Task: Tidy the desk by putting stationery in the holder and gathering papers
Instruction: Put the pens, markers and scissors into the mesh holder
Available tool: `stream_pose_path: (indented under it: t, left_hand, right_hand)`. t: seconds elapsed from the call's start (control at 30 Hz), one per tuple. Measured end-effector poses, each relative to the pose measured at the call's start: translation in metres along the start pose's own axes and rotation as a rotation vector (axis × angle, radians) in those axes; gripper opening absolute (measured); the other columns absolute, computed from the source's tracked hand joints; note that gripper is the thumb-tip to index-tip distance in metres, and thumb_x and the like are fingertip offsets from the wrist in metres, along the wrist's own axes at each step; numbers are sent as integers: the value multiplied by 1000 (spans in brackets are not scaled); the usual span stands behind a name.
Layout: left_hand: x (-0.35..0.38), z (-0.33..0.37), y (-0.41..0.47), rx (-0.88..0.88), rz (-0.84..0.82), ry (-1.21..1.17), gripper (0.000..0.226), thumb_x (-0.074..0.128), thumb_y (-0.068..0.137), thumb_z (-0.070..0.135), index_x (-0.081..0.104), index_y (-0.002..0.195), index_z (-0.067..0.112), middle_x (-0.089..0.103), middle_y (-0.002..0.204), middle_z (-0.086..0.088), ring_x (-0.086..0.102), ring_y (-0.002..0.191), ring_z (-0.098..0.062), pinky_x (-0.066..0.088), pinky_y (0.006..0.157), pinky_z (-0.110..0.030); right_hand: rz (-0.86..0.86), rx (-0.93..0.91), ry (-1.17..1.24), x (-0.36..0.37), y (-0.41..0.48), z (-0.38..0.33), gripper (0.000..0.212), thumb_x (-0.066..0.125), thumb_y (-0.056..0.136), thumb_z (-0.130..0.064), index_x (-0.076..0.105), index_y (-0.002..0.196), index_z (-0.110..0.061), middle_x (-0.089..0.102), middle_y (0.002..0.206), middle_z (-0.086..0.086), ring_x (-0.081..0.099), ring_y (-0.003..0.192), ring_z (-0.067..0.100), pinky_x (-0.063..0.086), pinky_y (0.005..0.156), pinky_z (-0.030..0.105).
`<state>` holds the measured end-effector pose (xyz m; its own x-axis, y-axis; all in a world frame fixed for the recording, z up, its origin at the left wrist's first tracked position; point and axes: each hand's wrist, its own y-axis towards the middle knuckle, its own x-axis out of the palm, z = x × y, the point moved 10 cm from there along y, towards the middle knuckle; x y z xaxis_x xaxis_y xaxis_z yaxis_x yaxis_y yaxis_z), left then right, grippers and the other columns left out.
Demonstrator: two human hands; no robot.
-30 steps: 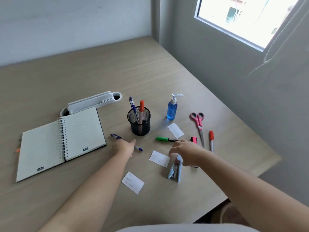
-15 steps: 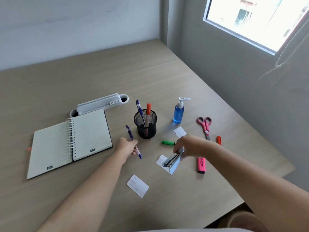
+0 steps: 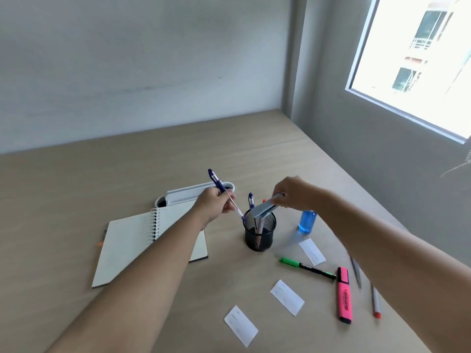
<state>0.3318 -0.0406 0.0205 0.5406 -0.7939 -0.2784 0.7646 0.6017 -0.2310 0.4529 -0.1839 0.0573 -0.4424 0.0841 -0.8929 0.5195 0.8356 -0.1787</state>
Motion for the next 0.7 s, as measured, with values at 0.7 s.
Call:
stream_pose_path:
  t: [0.7]
  left_hand:
    - [54, -34, 33, 96, -74, 570, 17, 71, 81, 18, 62, 86, 5, 54, 69, 3, 51, 69, -17, 40, 63, -26]
  right_hand:
    - [-283, -81, -387, 95, 46, 1, 25, 64, 84, -18, 69, 107, -11, 65, 114, 9, 57, 109, 23, 49, 88, 34]
